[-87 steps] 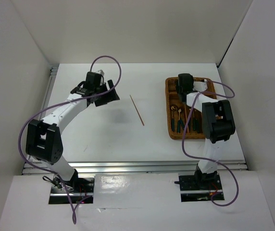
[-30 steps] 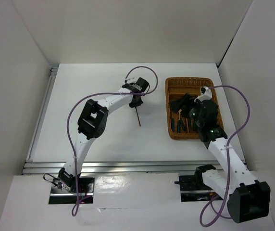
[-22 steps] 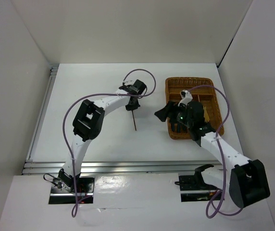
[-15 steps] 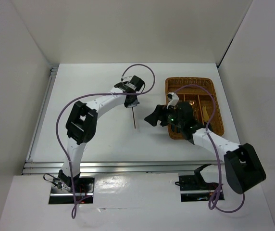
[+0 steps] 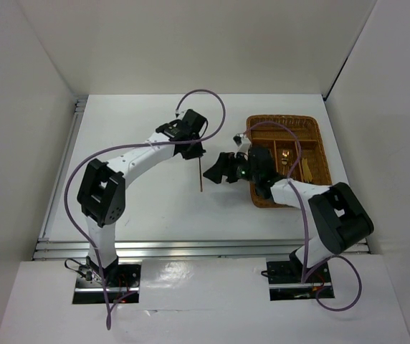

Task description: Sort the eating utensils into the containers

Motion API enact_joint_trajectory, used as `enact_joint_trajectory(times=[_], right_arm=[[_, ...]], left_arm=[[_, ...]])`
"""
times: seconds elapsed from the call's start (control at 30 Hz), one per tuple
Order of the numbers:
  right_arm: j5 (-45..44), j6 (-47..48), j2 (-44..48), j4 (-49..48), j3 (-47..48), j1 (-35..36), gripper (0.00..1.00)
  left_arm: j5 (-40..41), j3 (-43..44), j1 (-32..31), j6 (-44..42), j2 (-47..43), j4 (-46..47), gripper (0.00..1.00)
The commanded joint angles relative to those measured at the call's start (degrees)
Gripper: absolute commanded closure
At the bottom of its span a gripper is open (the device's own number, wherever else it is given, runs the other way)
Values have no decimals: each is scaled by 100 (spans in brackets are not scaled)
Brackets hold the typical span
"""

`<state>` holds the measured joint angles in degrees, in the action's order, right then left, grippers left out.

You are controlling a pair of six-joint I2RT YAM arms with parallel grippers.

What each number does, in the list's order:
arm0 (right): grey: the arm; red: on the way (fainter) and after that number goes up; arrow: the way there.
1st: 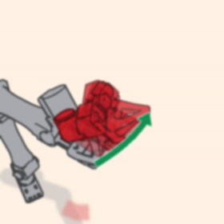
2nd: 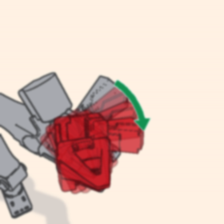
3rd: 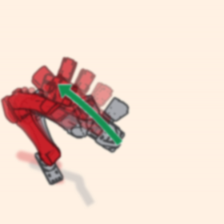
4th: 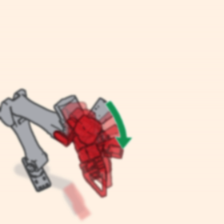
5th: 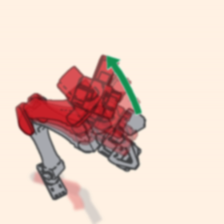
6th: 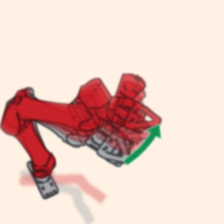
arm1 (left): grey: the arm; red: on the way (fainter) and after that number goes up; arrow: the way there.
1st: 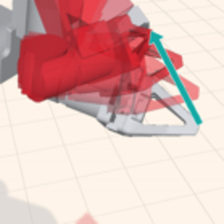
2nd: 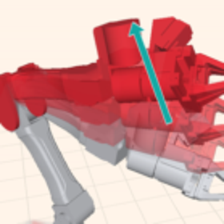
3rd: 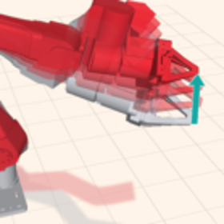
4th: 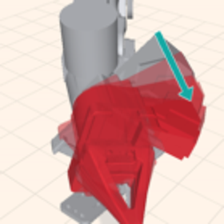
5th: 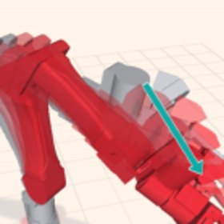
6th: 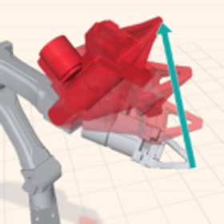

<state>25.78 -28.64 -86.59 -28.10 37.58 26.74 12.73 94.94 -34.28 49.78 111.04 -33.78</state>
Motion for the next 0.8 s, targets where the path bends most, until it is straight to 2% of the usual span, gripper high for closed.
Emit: enact_joint_trajectory(times=[0.0, 0.13, 0.4, 0.5, 0.57, 0.6, 0.7, 0.77], right_arm=[[138, 8, -209, -785, 460, 225, 7], [-64, 8, -613, -644, 733, 401, 7], [-653, -168, -939, -610, 900, 507, 25], [-724, -168, -992, -539, 1005, 507, 44], [-864, -229, -1044, -539, 1058, 507, 64], [-864, -290, -1044, -461, 1058, 507, 79], [-1170, -562, -1097, -39, 1330, 507, 100], [-1355, -668, -1097, 355, 1444, 507, 100]], left_arm=[[-306, -168, 18, 93, -355, 267, 89], [-604, -221, 18, 146, -495, 415, 88], [-798, -291, 71, 146, -601, 538, 86], [-799, -353, 71, 146, -672, 591, 86], [-860, -353, 123, 146, -672, 592, 85], [-860, -353, 124, 146, -672, 592, 85], [-860, -353, 124, 94, -733, 592, 75], [-860, -353, 185, 41, -820, 522, 62]])
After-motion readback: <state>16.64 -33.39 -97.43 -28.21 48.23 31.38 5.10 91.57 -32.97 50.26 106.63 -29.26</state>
